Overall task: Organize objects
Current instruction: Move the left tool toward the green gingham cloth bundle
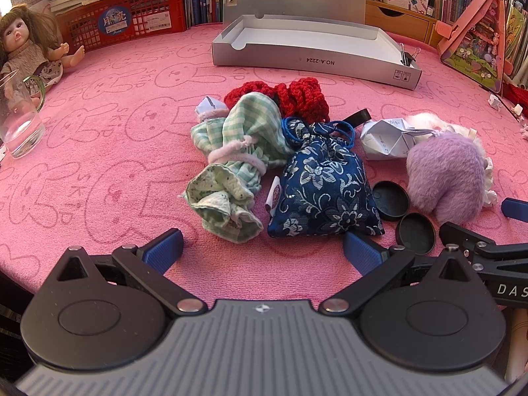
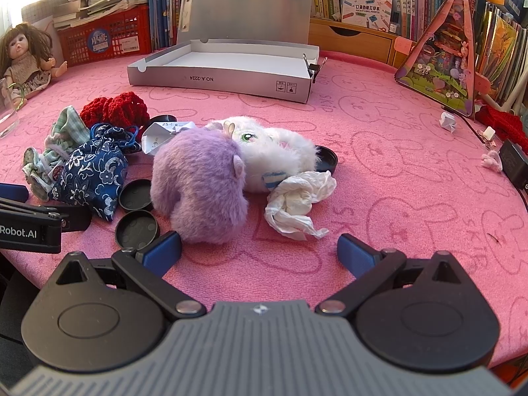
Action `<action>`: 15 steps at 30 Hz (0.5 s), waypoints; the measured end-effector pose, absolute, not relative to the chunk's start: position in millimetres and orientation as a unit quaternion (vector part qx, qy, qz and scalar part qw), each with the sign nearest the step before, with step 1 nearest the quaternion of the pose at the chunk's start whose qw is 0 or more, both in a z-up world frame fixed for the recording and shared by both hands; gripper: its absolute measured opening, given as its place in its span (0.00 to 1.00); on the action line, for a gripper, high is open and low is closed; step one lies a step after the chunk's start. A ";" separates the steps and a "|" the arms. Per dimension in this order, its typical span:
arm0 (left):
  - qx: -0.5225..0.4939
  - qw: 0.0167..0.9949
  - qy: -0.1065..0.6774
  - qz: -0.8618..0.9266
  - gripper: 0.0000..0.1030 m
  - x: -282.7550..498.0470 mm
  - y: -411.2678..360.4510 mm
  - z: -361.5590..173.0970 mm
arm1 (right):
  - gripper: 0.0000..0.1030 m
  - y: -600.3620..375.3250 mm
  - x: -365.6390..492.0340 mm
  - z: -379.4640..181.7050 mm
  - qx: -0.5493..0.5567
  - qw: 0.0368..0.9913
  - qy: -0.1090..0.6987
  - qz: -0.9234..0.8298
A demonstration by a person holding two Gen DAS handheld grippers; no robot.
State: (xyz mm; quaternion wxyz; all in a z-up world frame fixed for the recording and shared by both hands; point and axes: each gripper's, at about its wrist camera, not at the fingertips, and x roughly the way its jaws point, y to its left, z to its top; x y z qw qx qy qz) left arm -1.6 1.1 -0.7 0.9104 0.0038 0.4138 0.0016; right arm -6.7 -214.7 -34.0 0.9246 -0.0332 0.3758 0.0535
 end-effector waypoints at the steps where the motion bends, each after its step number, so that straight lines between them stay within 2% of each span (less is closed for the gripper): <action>1: 0.005 0.910 0.414 0.001 1.00 -1.9 1.2 -0.9 | 1.00 -214.2 -7.4 -34.7 -0.033 0.926 0.373 0.052; 11: 0.008 0.914 0.406 -0.014 1.00 -5.6 9.5 -2.6 | 1.00 -218.5 -10.2 -32.3 -0.019 0.931 0.361 0.053; 15: 0.000 0.931 0.365 -0.023 1.00 -14.9 13.1 9.0 | 0.96 -223.0 -14.9 -25.5 0.008 0.938 0.340 0.066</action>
